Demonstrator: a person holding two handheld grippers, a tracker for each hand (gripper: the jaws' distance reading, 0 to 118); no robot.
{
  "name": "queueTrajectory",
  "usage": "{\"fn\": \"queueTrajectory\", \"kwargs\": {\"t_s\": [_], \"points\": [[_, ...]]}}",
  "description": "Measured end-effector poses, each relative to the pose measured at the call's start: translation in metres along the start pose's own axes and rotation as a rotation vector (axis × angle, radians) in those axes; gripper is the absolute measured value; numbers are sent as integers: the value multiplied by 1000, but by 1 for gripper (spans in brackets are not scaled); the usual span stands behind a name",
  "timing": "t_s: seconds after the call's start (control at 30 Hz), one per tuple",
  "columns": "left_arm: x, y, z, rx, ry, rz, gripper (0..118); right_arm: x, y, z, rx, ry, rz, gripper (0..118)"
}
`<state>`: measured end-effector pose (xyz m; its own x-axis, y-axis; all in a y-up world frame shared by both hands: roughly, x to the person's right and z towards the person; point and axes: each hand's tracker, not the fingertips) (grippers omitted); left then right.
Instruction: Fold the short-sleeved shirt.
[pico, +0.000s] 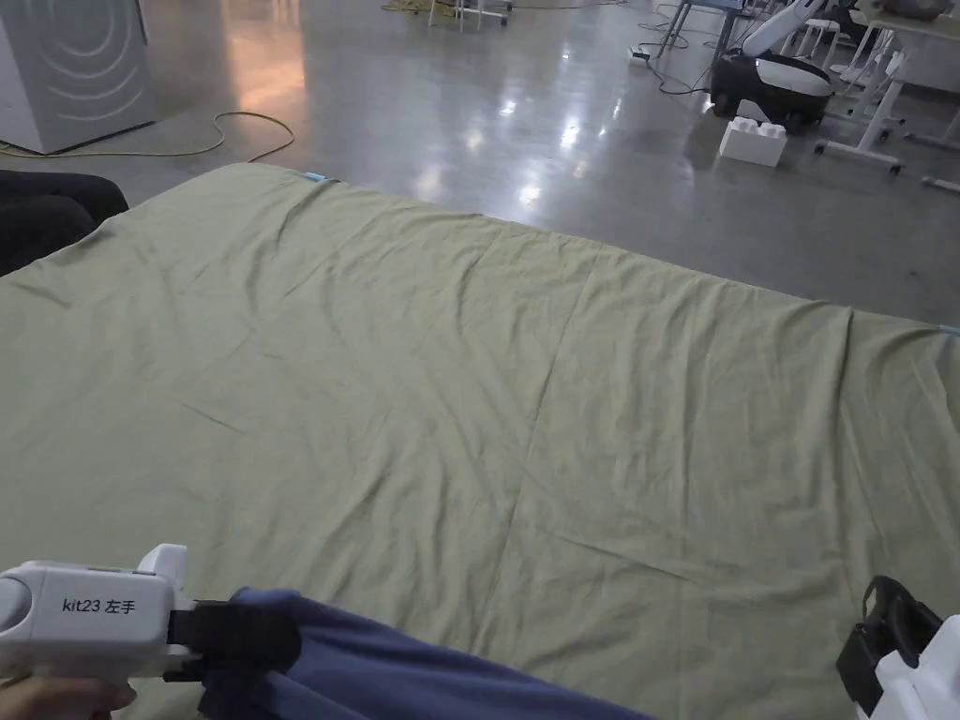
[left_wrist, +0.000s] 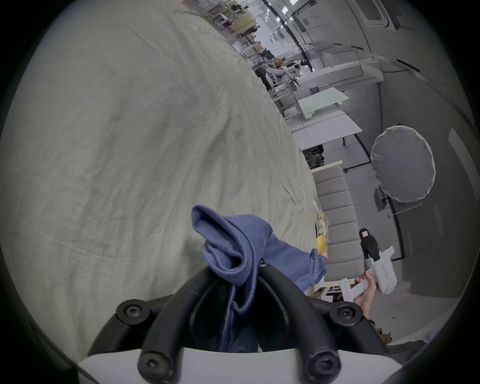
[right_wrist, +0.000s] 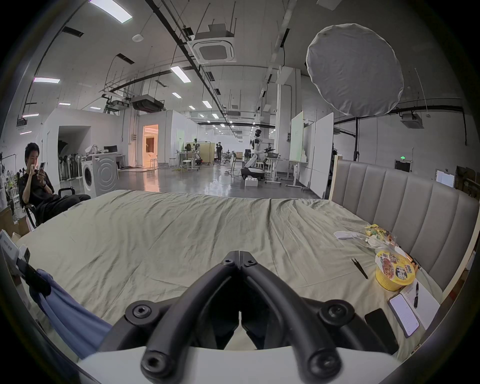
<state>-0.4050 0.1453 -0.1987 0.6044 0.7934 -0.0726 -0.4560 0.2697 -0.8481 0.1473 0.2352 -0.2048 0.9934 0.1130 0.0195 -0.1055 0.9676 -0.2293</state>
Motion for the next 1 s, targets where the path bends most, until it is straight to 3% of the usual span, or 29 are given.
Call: {"fn": "queueTrajectory", "kwargs": {"t_s": [0.37, 0.57, 1.0], "points": [[23, 28, 68, 65, 193, -16, 12, 6, 4, 1, 20, 14, -10, 1], [53, 17, 72, 62, 268, -25, 12, 6, 2, -2, 21, 30, -25, 1], [152, -19, -4, -10, 27, 20, 12, 10, -5, -1, 11, 39, -57, 1]]}}
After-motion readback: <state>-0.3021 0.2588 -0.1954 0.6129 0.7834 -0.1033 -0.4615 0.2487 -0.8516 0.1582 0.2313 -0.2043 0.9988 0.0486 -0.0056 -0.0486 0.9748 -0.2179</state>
